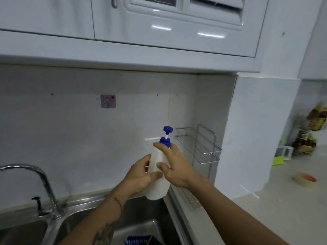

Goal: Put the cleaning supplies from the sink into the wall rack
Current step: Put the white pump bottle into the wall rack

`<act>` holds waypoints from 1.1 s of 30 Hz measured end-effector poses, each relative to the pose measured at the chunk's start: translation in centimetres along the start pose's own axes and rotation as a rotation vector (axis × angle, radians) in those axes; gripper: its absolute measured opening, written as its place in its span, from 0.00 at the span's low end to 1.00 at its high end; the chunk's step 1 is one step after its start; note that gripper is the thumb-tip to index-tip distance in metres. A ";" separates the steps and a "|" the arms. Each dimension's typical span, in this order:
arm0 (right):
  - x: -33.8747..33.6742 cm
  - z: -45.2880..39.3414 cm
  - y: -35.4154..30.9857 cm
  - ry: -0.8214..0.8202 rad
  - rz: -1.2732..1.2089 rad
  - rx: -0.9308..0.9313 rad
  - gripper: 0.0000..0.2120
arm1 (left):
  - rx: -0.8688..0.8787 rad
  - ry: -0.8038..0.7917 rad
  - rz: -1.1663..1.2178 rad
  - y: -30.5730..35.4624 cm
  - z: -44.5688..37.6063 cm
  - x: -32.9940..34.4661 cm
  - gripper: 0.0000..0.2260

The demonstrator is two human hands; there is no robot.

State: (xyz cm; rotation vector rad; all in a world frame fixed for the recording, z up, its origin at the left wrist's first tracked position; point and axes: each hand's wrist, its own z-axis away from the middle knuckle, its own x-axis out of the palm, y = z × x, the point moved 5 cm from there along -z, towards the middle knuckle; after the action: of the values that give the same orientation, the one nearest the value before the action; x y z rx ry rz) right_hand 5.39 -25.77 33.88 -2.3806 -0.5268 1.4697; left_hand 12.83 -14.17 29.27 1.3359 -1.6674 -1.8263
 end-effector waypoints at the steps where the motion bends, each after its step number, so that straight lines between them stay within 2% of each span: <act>1: -1.0 -0.4 0.4 0.014 0.027 0.000 0.29 | 0.004 -0.010 -0.008 0.7 -0.7 0.3 0.28; 6: -6.8 -1.8 2.1 0.183 0.105 -0.094 0.29 | 0.078 -0.048 -0.027 5.8 -4.6 1.6 0.32; 11: -12.3 -3.1 4.1 0.454 0.195 -0.153 0.29 | 0.173 0.163 -0.049 11.3 -8.1 3.8 0.24; 14: -14.4 -4.1 5.6 0.530 0.271 -0.179 0.29 | 0.146 0.207 0.003 13.0 -10.8 6.2 0.24; 22: -14.6 -6.7 11.5 0.441 0.352 -0.103 0.31 | 0.048 0.154 0.000 12.3 -14.5 11.0 0.20; 26: -13.4 -8.3 14.8 0.331 0.264 -0.059 0.30 | 0.001 0.118 -0.013 10.3 -15.3 12.1 0.20; 29: -12.5 -9.1 15.9 0.318 0.243 -0.043 0.30 | -0.002 0.122 -0.020 9.3 -15.4 12.4 0.21; 31: -11.8 -9.3 15.9 0.305 0.274 -0.022 0.36 | 0.024 0.134 -0.035 9.1 -15.5 12.3 0.23; 33: -10.8 -9.5 16.0 0.249 0.330 -0.016 0.47 | 0.034 0.144 -0.079 9.1 -15.7 12.2 0.23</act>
State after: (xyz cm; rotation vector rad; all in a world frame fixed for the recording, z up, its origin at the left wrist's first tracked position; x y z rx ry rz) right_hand 11.90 -45.42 39.71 -2.7096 -0.0887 1.2600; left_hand 16.07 -35.19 34.47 1.5296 -1.5982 -1.7062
